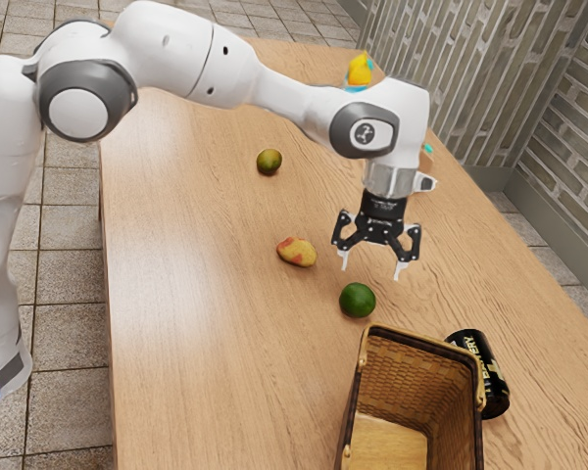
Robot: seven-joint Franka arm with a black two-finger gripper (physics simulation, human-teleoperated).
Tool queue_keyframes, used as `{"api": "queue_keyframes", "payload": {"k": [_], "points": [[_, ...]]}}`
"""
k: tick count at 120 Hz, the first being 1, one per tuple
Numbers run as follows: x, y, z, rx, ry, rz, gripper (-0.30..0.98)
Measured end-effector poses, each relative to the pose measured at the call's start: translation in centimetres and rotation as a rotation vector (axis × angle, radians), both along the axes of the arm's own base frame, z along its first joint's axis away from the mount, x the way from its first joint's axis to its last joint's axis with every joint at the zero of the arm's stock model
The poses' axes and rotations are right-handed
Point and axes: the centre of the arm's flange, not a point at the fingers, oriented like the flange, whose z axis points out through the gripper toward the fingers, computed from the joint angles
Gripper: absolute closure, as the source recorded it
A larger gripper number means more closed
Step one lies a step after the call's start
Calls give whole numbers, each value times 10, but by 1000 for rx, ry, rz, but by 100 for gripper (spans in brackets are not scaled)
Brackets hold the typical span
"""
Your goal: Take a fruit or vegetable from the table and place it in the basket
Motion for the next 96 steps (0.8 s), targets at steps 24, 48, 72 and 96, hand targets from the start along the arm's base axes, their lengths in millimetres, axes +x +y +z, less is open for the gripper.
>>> {"api": "queue_keyframes", "payload": {"k": [24, 48, 72, 96], "points": [[-17, -1, 3, -9, -27, -5, 0], [-17, 4, -3, -19, -33, 3, 0], [-18, 3, -15, -26, -30, 5, 0], [-24, -3, -28, -40, -25, 7, 0]]}}
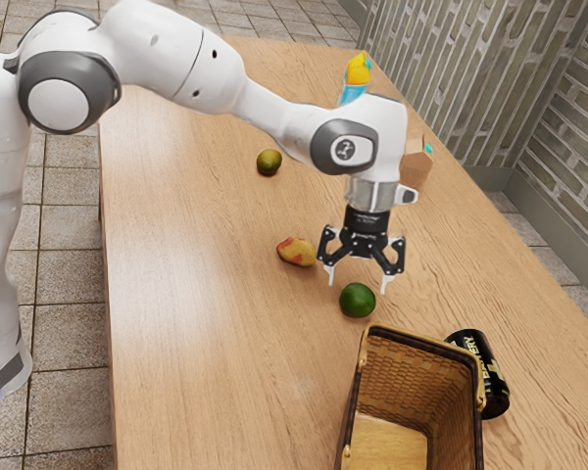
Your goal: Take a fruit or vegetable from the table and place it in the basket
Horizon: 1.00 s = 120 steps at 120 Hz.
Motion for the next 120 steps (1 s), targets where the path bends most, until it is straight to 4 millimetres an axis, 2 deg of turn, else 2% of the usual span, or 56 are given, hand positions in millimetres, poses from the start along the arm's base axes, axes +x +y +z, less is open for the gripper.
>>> {"api": "queue_keyframes", "payload": {"k": [10, 29, 73, 120], "points": [[-3, 2, -3, -4, -1, 7, 0], [-2, 17, -2, 0, -15, 31, 0], [5, 5, -21, 6, -11, 12, 0], [9, 1, -29, 1, -19, 14, 0]]}}
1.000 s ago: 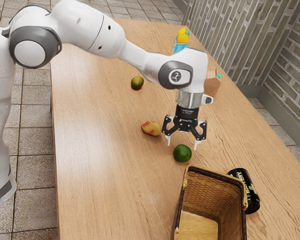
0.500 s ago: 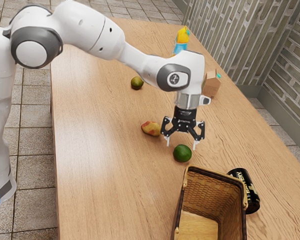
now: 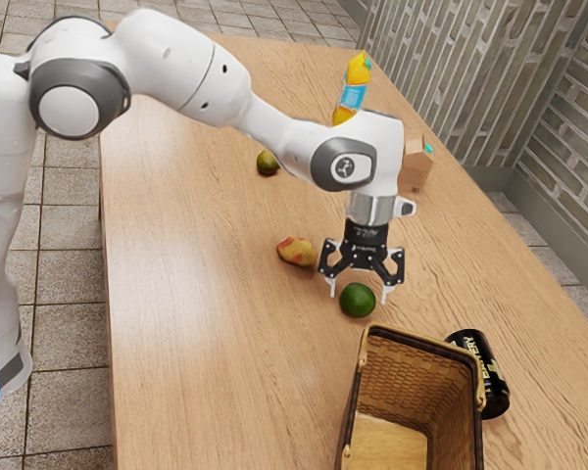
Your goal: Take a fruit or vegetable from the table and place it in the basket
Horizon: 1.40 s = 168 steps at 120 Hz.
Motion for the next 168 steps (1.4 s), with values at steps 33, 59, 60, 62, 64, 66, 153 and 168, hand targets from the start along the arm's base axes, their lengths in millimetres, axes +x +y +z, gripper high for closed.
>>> {"api": "queue_keyframes", "payload": {"k": [33, 59, 60, 62, 64, 66, 153, 168], "points": [[2, -3, -12, -13, 12, 4, 0], [3, -3, -15, -20, 16, 8, 0], [3, -3, -16, -21, 16, 8, 0], [3, -3, -16, -21, 17, 8, 0], [3, -3, -17, -22, 18, 8, 0], [3, -3, -18, -22, 18, 8, 0], [-46, -63, 192, 93, -292, -59, 34], [-75, -102, 240, 108, -365, -95, 35]]}}
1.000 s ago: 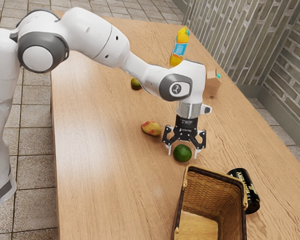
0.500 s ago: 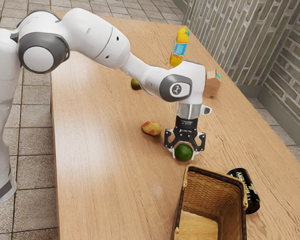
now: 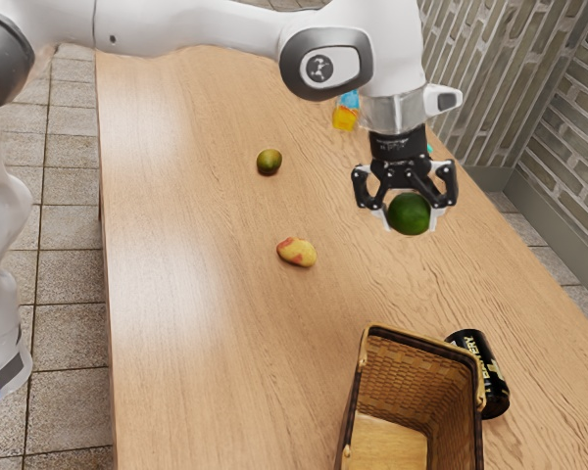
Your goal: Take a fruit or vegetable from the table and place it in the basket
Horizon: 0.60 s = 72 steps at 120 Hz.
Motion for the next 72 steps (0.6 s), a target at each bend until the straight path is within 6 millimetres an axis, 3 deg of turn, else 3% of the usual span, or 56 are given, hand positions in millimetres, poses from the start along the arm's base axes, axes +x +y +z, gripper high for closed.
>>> {"api": "queue_keyframes", "payload": {"k": [9, 38, 72], "points": [[-12, -33, 8, 9, -9, -30, 34], [-26, -164, -22, -15, 56, -140, 35], [-31, -199, -37, -64, 104, -115, 34]]}}
